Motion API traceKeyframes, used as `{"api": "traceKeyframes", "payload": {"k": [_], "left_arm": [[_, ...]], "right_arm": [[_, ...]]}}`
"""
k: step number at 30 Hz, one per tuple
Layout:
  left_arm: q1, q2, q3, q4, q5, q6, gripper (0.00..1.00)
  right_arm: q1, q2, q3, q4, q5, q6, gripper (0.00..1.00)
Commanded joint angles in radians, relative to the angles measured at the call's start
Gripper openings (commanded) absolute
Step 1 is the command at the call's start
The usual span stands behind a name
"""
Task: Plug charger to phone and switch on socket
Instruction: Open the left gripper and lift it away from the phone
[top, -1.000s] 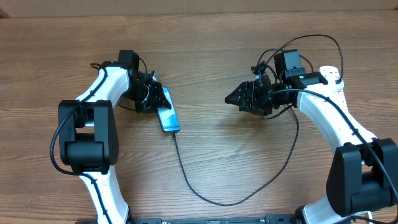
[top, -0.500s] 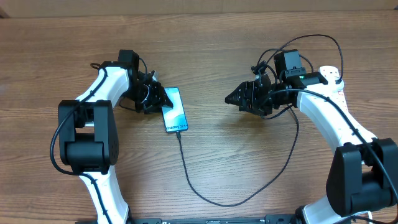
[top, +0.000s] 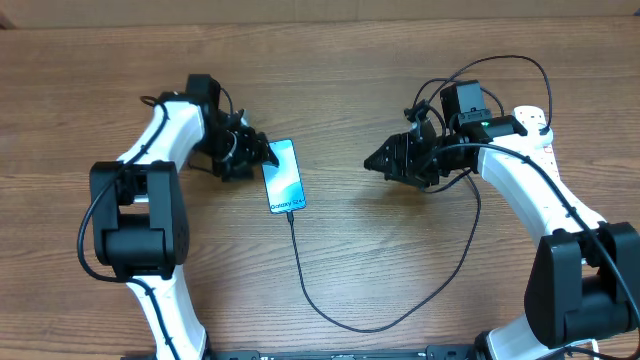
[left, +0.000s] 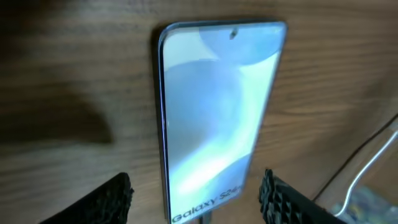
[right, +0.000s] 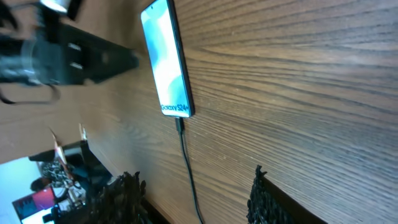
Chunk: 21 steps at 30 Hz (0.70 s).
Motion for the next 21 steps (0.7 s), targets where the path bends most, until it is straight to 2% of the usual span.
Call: {"api": "traceKeyframes", "payload": {"k": [1,9,13,14,21], "left_arm": [[0.050,-0.015,0.190,-0.096,-0.010,0.042,0.68],[0.112,-0.053,0.599,-0.375,-0.006,0.083,0.70],[0.117,-0.058,0.760,-0.476,0.005,-0.043,0.79],[0.116,-0.058,0.782,-0.488,0.004,-0.061,0.98],[0.115,-0.057,0.809,-0.500,-0.029,-0.061,1.00]], "right_arm": [[-0.004,-0.050,0.045,-0.027,0.067,-0.031,0.58],[-0.004,-0.185,0.126,-0.149,0.223,-0.031,0.61],[-0.016,-0.266,0.140,-0.203,0.259,-0.030,0.65],[-0.022,-0.283,0.140,-0.214,0.259,-0.030,0.66],[-0.118,-0.420,0.140,-0.340,0.259,-0.040,0.66]]}}
